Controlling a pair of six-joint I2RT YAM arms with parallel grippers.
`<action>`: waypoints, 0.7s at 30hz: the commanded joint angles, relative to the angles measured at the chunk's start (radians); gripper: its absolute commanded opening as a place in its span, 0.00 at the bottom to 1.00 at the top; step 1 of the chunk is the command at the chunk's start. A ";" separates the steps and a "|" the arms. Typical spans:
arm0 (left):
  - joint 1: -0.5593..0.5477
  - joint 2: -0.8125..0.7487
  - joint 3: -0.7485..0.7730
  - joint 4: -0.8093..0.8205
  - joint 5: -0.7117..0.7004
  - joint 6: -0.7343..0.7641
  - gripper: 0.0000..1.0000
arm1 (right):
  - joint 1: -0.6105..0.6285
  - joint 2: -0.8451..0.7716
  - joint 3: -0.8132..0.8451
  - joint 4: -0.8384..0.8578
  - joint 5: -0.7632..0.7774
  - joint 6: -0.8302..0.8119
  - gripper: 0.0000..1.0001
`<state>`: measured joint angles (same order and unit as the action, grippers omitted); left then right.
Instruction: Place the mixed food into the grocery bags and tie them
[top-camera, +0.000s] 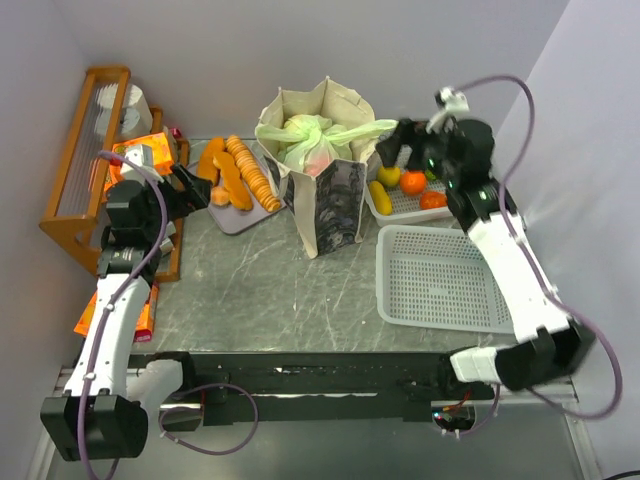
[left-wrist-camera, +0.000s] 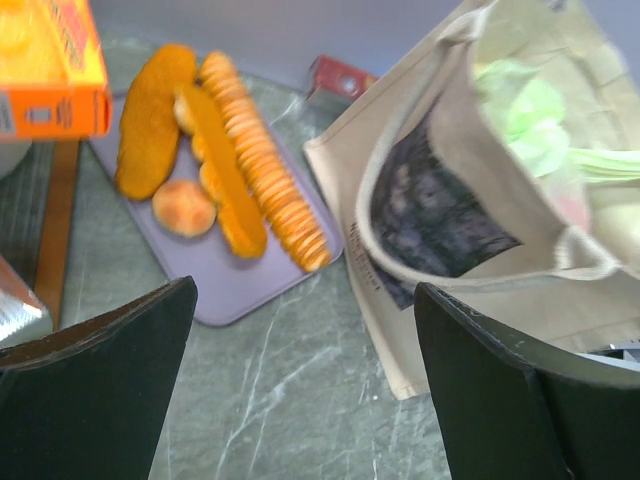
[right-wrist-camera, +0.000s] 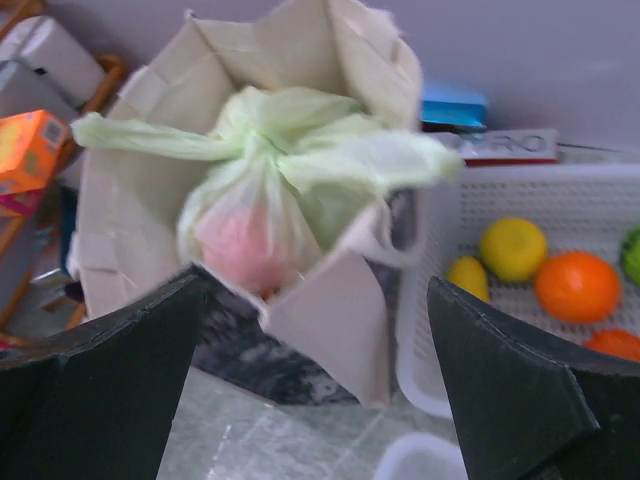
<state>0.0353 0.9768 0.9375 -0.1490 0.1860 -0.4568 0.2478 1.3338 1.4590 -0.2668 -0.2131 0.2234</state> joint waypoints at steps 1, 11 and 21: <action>-0.002 -0.064 0.070 0.029 0.059 0.053 0.96 | 0.004 -0.319 -0.179 0.055 0.200 -0.021 0.99; -0.005 -0.253 -0.046 0.075 0.026 0.086 0.96 | 0.002 -0.725 -0.712 0.288 0.377 -0.110 0.99; -0.005 -0.270 -0.055 0.074 -0.039 0.079 0.96 | 0.004 -0.726 -0.713 0.215 0.385 -0.108 0.99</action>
<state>0.0322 0.7189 0.8997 -0.1162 0.1806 -0.3824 0.2489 0.6266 0.7269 -0.0753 0.1429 0.1287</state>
